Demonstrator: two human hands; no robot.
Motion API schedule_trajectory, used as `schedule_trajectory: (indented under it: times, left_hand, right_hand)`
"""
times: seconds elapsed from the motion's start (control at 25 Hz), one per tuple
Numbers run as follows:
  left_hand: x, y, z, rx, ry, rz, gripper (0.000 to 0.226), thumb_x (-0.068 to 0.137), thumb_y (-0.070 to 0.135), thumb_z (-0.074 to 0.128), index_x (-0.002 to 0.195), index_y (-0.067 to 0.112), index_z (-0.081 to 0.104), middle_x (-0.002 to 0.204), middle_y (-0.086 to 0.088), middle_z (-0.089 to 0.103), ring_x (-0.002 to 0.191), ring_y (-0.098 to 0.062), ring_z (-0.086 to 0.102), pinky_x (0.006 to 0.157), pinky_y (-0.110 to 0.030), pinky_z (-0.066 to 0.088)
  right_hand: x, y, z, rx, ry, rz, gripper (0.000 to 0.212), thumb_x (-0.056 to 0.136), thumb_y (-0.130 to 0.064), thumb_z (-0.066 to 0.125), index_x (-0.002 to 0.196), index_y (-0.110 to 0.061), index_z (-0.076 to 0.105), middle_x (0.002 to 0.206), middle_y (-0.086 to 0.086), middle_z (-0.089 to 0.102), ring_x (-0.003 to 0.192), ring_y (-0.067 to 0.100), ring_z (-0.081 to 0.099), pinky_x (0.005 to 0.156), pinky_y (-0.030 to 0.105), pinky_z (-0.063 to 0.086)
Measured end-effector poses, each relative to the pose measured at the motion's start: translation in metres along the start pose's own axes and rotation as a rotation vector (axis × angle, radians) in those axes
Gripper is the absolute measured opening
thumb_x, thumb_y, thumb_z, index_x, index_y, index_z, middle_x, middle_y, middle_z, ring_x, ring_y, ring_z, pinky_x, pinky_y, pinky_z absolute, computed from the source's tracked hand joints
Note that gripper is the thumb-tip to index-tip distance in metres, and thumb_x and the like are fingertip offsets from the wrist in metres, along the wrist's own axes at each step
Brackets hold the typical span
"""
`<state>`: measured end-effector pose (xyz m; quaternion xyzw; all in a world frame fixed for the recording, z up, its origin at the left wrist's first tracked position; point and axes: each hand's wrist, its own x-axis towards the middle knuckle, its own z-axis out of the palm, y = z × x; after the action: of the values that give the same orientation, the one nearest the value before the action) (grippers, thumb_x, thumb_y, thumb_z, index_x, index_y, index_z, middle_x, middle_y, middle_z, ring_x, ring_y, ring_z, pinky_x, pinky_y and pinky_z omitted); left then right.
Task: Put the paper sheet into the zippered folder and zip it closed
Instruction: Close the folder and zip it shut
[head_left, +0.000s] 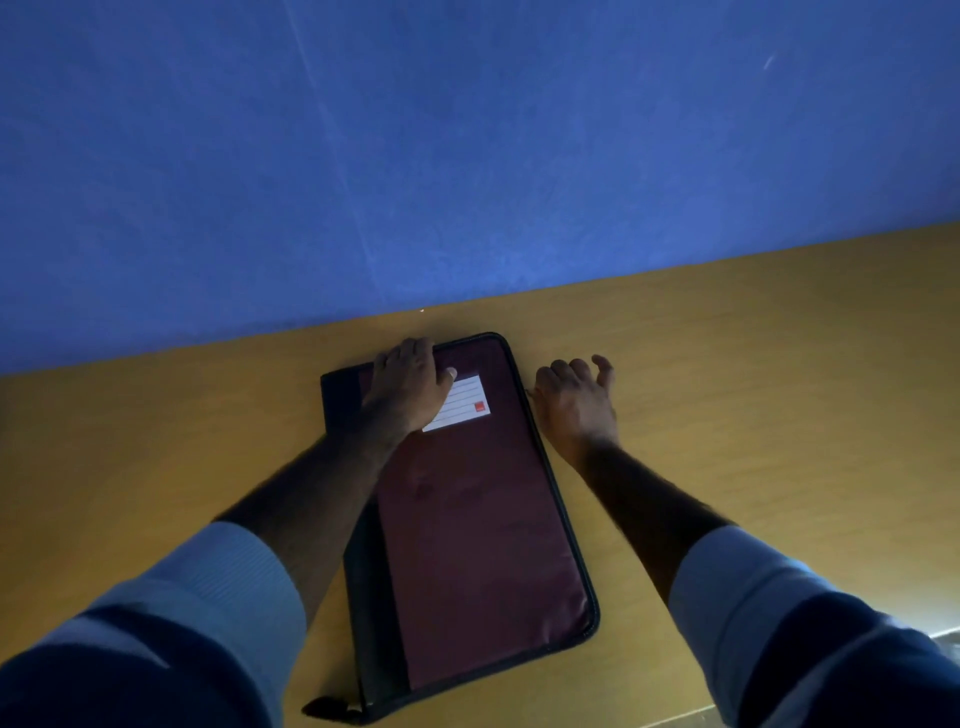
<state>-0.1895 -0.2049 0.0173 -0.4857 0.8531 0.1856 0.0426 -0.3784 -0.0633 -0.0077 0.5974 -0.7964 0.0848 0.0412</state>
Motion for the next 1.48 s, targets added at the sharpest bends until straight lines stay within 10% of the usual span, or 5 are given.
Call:
schedule_trajectory:
  times: [0.52, 0.92, 1.16, 1.48]
  left_hand:
    - [-0.014, 0.017, 0.012, -0.081, -0.03, 0.082, 0.047, 0.105, 0.037, 0.045, 0.142, 0.008, 0.043, 0.142, -0.012, 0.052, 0.135, -0.03, 0.046, 0.12, -0.047, 0.028]
    - [0.007, 0.038, 0.0, -0.095, 0.01, 0.014, 0.041, 0.102, 0.048, 0.049, 0.116, 0.013, 0.066, 0.116, -0.011, 0.064, 0.109, -0.031, 0.058, 0.092, -0.045, 0.049]
    - [0.039, 0.064, -0.002, -0.14, -0.089, -0.08, 0.04, 0.094, 0.053, 0.058, 0.102, 0.018, 0.076, 0.107, -0.007, 0.074, 0.106, -0.031, 0.066, 0.094, -0.041, 0.052]
    - [0.054, 0.068, 0.008, -0.186, -0.05, -0.205, 0.03, 0.096, 0.041, 0.059, 0.106, 0.017, 0.072, 0.108, -0.004, 0.074, 0.103, -0.029, 0.066, 0.094, -0.04, 0.048]
  right_hand:
    - [0.07, 0.019, -0.005, -0.102, -0.148, -0.242, 0.012, 0.093, -0.008, 0.06, 0.1, -0.017, 0.062, 0.093, 0.005, 0.067, 0.093, 0.027, 0.061, 0.09, 0.046, 0.045]
    - [0.122, -0.008, -0.016, -0.255, -0.283, -0.592, 0.012, 0.09, -0.011, 0.06, 0.097, -0.021, 0.064, 0.096, 0.005, 0.064, 0.094, 0.028, 0.058, 0.072, 0.038, 0.043]
    - [0.1, -0.009, -0.006, 0.568, -0.428, 0.123, 0.014, 0.09, -0.022, 0.059, 0.092, -0.024, 0.072, 0.1, 0.001, 0.072, 0.09, 0.02, 0.066, 0.078, 0.041, 0.058]
    - [0.071, -0.001, -0.003, 1.012, -0.345, 0.443, 0.03, 0.095, -0.002, 0.049, 0.103, -0.018, 0.072, 0.101, -0.002, 0.072, 0.096, 0.016, 0.069, 0.084, 0.04, 0.062]
